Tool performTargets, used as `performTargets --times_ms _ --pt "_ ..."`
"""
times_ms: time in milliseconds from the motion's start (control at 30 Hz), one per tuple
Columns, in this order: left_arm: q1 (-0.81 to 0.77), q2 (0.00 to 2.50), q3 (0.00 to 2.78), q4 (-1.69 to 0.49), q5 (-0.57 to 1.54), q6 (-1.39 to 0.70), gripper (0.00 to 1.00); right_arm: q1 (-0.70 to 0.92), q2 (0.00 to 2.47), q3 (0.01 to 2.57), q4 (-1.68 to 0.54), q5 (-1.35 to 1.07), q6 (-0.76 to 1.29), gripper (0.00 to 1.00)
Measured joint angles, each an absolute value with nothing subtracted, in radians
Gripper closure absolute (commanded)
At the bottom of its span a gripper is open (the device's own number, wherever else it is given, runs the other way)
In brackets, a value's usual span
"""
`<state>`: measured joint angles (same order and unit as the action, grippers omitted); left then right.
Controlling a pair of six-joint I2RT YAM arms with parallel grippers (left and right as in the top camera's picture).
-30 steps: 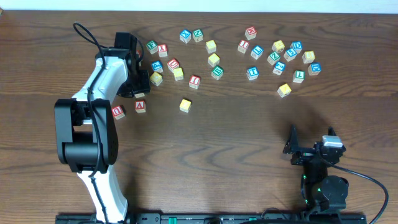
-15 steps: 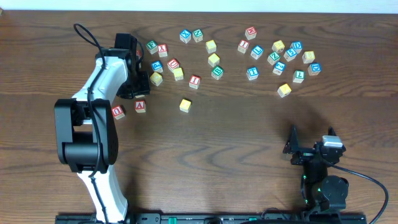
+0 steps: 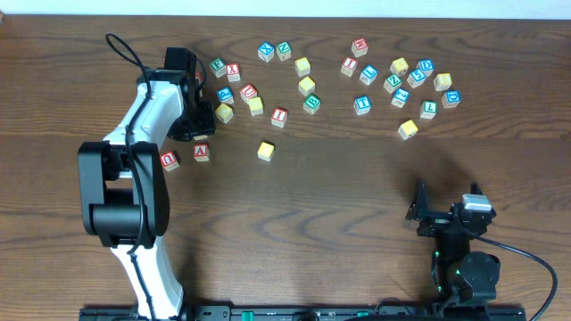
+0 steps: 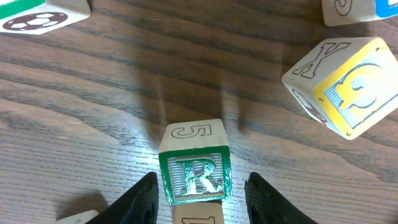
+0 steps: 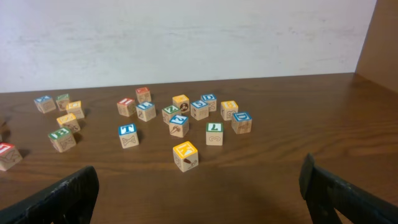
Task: Spell out ROBOT
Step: 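Close the left gripper on the green R block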
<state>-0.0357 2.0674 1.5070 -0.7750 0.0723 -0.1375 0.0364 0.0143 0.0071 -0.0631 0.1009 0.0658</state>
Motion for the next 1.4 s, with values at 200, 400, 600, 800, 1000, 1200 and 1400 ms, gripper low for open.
performTargets --times_ms 200,400,600,800,1000,1200,1400 --pt "-0.036 2.067 1.507 -0.773 0.072 -0.138 0.55 0.036 0.014 0.007 -0.063 0.101 0.066 0.01" --pt "-0.036 2.067 1.507 -0.773 0.072 -0.138 0.55 0.036 0.014 0.007 -0.063 0.101 0.066 0.01" --pt "-0.036 2.067 1.507 -0.762 0.072 -0.138 0.55 0.036 0.014 0.007 -0.063 0.101 0.066 0.01" --pt "-0.036 2.067 1.507 -0.755 0.072 -0.138 0.55 0.036 0.014 0.007 -0.063 0.101 0.066 0.01" --pt "-0.036 2.067 1.507 -0.751 0.072 -0.138 0.55 0.036 0.014 0.007 -0.063 0.101 0.066 0.01" --pt "-0.036 2.067 1.507 -0.744 0.072 -0.138 0.55 0.036 0.014 0.007 -0.063 0.101 0.066 0.01" --pt "-0.036 2.067 1.507 -0.738 0.072 -0.138 0.55 0.036 0.014 0.007 -0.063 0.101 0.066 0.01"
